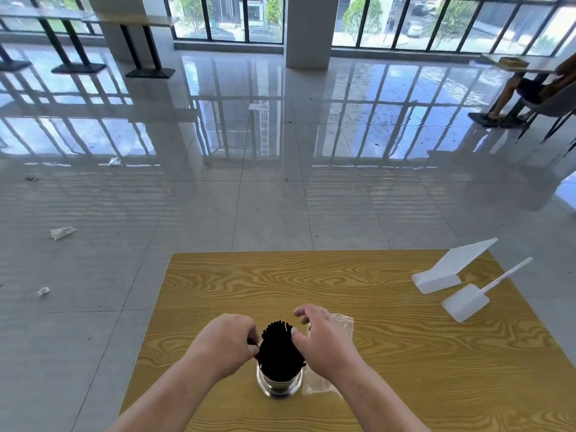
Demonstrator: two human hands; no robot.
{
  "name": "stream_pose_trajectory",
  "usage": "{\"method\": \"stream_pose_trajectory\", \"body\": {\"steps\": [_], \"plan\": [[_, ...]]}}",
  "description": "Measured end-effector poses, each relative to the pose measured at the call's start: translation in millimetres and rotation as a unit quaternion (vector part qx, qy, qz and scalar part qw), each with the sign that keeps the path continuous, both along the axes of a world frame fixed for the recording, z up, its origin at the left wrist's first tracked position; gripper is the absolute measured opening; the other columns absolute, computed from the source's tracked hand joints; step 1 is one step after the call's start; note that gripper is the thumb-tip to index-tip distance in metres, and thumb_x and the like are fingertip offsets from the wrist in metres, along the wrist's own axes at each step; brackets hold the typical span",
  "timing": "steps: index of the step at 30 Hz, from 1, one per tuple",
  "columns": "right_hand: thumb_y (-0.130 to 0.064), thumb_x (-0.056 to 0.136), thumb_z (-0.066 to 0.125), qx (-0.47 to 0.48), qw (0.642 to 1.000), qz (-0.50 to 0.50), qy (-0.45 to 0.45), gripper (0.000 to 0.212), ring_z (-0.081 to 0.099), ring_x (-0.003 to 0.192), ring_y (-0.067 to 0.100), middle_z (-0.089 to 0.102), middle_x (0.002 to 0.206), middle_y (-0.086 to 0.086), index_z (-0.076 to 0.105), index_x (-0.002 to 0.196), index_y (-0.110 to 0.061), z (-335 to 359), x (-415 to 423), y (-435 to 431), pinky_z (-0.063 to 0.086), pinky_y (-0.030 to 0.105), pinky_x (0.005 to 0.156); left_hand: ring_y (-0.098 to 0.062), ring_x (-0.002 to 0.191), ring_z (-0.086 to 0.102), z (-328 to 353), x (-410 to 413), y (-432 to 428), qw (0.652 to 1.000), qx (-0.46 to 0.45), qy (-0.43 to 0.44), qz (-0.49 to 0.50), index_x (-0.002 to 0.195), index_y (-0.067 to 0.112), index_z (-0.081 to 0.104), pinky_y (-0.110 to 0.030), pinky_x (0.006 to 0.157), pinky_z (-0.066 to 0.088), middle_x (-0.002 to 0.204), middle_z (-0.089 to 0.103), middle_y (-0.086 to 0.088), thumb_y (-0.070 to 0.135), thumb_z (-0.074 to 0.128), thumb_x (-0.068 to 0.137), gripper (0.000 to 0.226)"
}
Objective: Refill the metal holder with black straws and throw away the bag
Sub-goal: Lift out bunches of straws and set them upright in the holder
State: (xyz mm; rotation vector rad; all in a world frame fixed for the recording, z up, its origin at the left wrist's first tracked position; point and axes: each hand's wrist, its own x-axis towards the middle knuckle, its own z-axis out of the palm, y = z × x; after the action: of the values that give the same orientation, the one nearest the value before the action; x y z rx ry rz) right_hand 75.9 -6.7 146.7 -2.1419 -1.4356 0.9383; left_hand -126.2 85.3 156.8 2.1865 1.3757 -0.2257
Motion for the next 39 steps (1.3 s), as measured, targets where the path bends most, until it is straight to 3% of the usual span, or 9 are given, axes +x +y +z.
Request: {"method": "stream_pose_trajectory", "body": {"steps": [9,15,18,23,25,29,33,36,39], "plan": [[-0.05,0.093,0.061,0.019,0.998,0.059,0.018,0.037,0.056,0.111,-0.003,0.06,0.121,-0.023,0.063,0.129,-0.044,21,-16,11,0.045,0.018,0.09,-0.002,0.087,0.062,55,5,14,0.995,0.043,0.023,-0.084,0.102,0.032,0.079,-0.016,0.069,0.043,0.093,0.068,0.02,0.034,0.073,0.095,0.01],[-0.057,0.087,0.072,-0.016,0.992,0.112,0.053,0.057,0.061,0.113,0.003,0.056,0.118,-0.03,0.056,0.14,-0.048,33,-29,12,0.055,0.029,0.101,0.002,0.076,0.06,113,8,23,0.991,0.09,0.011,-0.093,0.091,0.034,0.077,-0.013,0.06,0.037,0.081,0.064,0.022,0.033,0.075,0.092,0.003],[-0.061,0.088,0.069,-0.018,0.991,0.111,0.072,0.041,0.066,0.102,0.003,0.066,0.109,-0.026,0.058,0.127,-0.05,33,-34,11,0.059,0.032,0.092,0.005,0.073,0.062,136,9,26,0.991,0.1,-0.008,-0.089,0.083,0.037,0.076,-0.013,0.059,0.038,0.076,0.067,0.023,0.036,0.078,0.089,0.006],[-0.054,0.1,0.054,0.024,0.99,0.052,0.132,0.017,0.061,0.072,0.004,0.072,0.082,-0.013,0.065,0.102,-0.041,36,-36,10,0.058,0.043,0.078,0.007,0.066,0.069,145,10,34,0.987,0.079,-0.131,-0.047,0.081,0.037,0.076,-0.015,0.056,0.048,0.074,0.074,0.028,0.035,0.084,0.084,0.008],[-0.047,0.103,0.052,0.039,0.983,0.026,0.18,0.016,0.064,0.074,0.008,0.074,0.081,-0.01,0.066,0.1,-0.039,41,-36,9,0.057,0.047,0.082,-0.003,0.058,0.072,139,12,37,0.967,-0.005,-0.252,0.022,0.083,0.034,0.077,-0.021,0.058,0.056,0.068,0.077,0.012,0.022,0.087,0.086,0.016],[-0.041,0.103,0.055,0.018,0.94,-0.011,0.34,0.023,0.071,0.071,0.025,0.072,0.078,0.007,0.074,0.096,-0.029,55,-32,5,0.059,0.053,0.082,-0.012,0.063,0.071,121,18,36,0.88,-0.14,-0.42,0.169,0.113,0.027,0.071,-0.026,0.058,0.06,0.081,0.073,-0.001,0.032,0.094,0.081,0.04],[-0.032,0.107,0.06,-0.024,0.828,-0.018,0.559,0.028,0.073,0.071,0.033,0.071,0.083,0.018,0.072,0.112,-0.007,68,-22,-2,0.061,0.044,0.076,-0.009,0.074,0.069,100,27,23,0.907,-0.198,-0.341,0.148,0.118,0.028,0.07,-0.02,0.061,0.055,0.096,0.075,-0.006,0.074,0.089,0.067,0.071],[-0.025,0.109,0.058,-0.028,0.76,0.008,0.649,0.027,0.075,0.076,0.034,0.072,0.087,0.019,0.07,0.118,-0.003,73,-15,-7,0.062,0.044,0.076,-0.026,0.078,0.059,92,39,12,0.858,-0.31,-0.388,0.128,0.1,0.006,0.08,-0.024,0.065,0.05,0.09,0.072,-0.011,0.062,0.09,0.075,0.062],[-0.023,0.108,0.058,-0.026,0.741,0.012,0.671,0.029,0.077,0.079,0.034,0.074,0.094,0.022,0.066,0.123,0.0,74,-11,-9,0.062,0.046,0.079,-0.024,0.081,0.072,91,47,4,0.823,-0.322,-0.439,0.161,0.094,0.006,0.085,-0.024,0.067,0.059,0.094,0.08,-0.016,0.039,0.086,0.08,0.036]]}}
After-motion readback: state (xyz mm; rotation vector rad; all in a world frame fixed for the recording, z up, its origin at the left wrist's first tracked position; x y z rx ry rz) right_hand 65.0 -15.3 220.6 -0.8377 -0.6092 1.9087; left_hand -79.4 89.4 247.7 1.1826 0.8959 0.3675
